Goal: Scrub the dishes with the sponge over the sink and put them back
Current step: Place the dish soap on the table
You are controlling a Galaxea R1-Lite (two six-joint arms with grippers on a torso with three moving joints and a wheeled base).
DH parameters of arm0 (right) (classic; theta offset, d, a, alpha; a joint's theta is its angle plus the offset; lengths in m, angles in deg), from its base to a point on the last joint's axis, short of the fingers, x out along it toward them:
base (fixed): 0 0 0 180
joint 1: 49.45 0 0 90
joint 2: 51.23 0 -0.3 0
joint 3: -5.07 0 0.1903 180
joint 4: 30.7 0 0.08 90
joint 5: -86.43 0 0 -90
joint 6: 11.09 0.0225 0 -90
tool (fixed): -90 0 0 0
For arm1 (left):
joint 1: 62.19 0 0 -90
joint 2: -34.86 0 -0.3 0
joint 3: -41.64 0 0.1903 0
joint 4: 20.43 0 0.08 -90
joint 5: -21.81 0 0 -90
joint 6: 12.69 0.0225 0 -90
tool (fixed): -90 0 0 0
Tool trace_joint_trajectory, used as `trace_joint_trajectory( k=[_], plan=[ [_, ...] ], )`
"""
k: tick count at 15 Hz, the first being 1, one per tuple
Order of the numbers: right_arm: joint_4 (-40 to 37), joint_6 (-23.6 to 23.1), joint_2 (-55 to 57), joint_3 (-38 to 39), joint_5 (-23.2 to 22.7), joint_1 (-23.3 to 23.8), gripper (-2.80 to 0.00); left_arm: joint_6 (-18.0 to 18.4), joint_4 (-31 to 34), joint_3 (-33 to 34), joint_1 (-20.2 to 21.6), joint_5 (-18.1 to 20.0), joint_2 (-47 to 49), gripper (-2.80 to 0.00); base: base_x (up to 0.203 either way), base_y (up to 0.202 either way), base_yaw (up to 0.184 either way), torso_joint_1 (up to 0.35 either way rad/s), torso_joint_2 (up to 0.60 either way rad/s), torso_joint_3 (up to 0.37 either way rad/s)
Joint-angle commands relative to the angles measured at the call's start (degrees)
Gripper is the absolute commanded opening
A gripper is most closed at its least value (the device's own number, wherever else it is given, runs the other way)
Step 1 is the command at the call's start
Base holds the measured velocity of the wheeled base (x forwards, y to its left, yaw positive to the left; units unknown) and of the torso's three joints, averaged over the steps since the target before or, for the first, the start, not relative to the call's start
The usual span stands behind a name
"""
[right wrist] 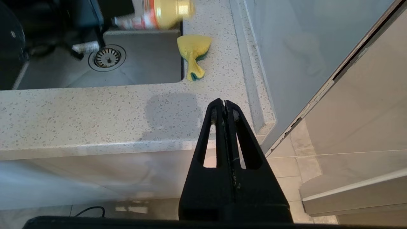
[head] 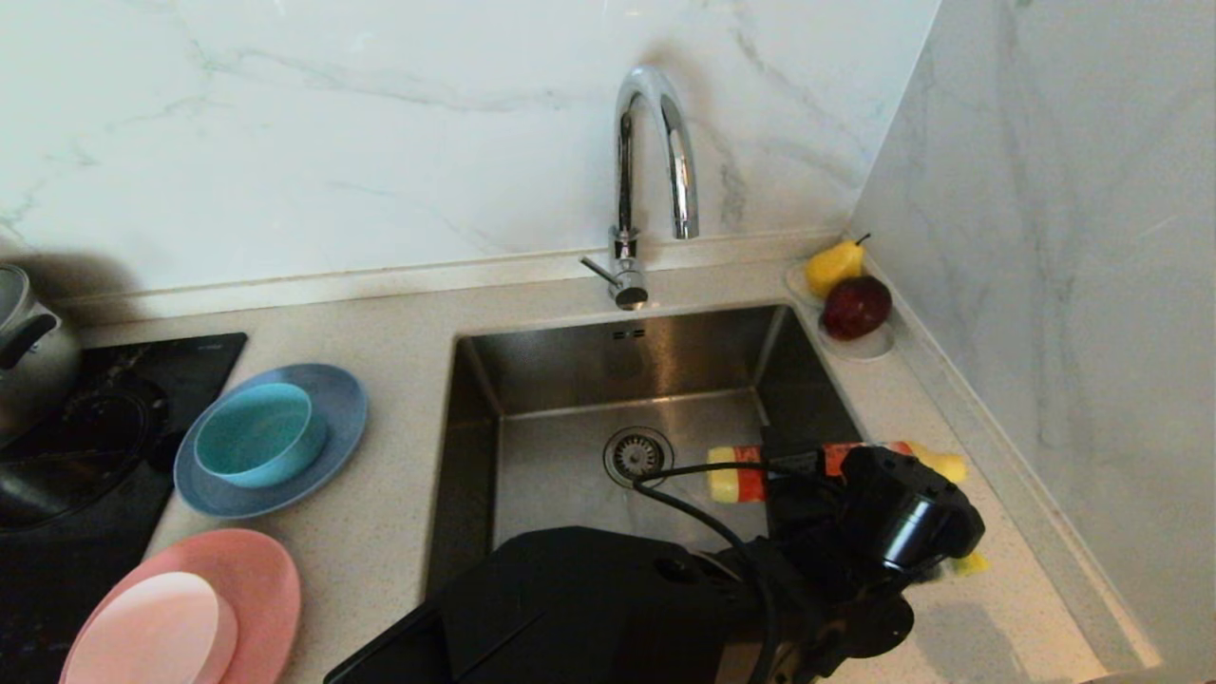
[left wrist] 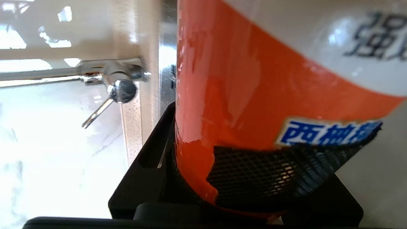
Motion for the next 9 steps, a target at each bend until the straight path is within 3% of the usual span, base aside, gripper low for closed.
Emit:
trace_joint_trajectory(
  k=[1,6,9],
  plan=[
    [0.1,0.0,0.0,0.0,0.0,0.0,-2.80,-0.9,-1.4,0.1,0.0,-0.2,-1.3,-2.80,0.000,0.000,0.000,0.000,0.00,0.000],
    [0.1,0.0,0.0,0.0,0.0,0.0,-2.80,-9.0,-1.6,0.1,-0.7,0.7,-4.4,-2.80,0.000,0.000,0.000,0.000,0.00,0.000],
    [0.0,0.0,0.0,0.0,0.0,0.0,-2.80,-14.5,-1.6,0.1,-0.9,5.2,-7.8,-2.80,0.000,0.000,0.000,0.000,0.00,0.000]
  ],
)
